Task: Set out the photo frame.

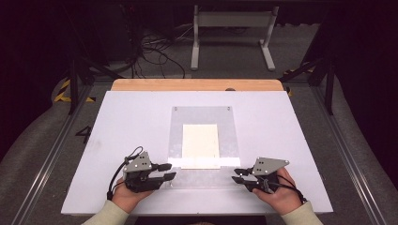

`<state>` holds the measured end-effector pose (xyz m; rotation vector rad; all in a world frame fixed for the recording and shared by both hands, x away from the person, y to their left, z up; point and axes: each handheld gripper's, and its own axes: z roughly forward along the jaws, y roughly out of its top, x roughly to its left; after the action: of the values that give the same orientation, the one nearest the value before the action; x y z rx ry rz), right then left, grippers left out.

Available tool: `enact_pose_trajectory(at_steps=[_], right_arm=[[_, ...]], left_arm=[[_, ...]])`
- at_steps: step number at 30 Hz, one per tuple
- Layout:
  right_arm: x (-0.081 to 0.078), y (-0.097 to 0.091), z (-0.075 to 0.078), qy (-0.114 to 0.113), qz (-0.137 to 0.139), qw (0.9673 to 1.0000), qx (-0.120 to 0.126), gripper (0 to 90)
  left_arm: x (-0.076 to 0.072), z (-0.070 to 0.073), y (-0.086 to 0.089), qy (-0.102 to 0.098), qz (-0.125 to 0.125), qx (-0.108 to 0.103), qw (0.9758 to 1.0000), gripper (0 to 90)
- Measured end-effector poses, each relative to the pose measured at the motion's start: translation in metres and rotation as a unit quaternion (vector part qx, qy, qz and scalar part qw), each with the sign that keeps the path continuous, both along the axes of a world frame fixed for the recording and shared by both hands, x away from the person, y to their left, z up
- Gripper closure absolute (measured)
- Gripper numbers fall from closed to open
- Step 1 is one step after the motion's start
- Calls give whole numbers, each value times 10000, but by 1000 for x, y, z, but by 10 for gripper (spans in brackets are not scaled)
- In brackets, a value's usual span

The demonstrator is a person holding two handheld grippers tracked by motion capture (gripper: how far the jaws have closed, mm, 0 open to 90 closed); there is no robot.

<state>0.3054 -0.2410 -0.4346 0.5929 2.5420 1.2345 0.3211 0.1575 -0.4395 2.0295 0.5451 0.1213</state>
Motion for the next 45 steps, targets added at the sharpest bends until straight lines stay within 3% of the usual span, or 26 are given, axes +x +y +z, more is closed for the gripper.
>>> enact_pose_trajectory(at_steps=[7, 8, 11, 15, 17, 23, 27, 31, 36, 41, 45], right_arm=[[0, 2, -1, -35, 29, 9999, -99, 780], [0, 4, -2, -102, 55, 9995, -309, 832], [0, 6, -1, -194, 163, 9986, -475, 836], [0, 6, -2, -203, 246, 9982, -504, 840], [-1, 7, -2, -320, 356, 9971, -591, 840], [-1, 6, -3, -289, 422, 9973, -534, 847], [-4, 8, -3, -453, 480, 9955, -673, 843], [-9, 9, -4, -688, 551, 9927, -819, 839], [-17, 10, -6, -1101, 654, 9865, -1019, 835], [-23, 10, -8, -1353, 698, 9815, -1158, 835], [-30, 12, -10, -1664, 735, 9744, -1320, 829]], left_arm=[[1, -2, -1, 10, -26, 35, 10000, 644], [1, -2, -2, 34, -60, 32, 10000, 656], [1, -2, -3, 20, -100, 30, 9999, 665], [1, -2, -3, 28, -111, 37, 9999, 668], [2, -1, -3, 21, -101, 9, 9999, 663], [2, 4, 2, -20, -74, -191, 9998, 653], [4, 6, 6, -36, -10, -295, 9996, 646], [6, 10, 10, -92, 75, -374, 9992, 638], [12, 15, 14, -144, 244, -440, 9986, 626], [21, 22, 16, -214, 475, -492, 9974, 580], [35, 27, 20, 79, 805, -487, 9955, 490]])
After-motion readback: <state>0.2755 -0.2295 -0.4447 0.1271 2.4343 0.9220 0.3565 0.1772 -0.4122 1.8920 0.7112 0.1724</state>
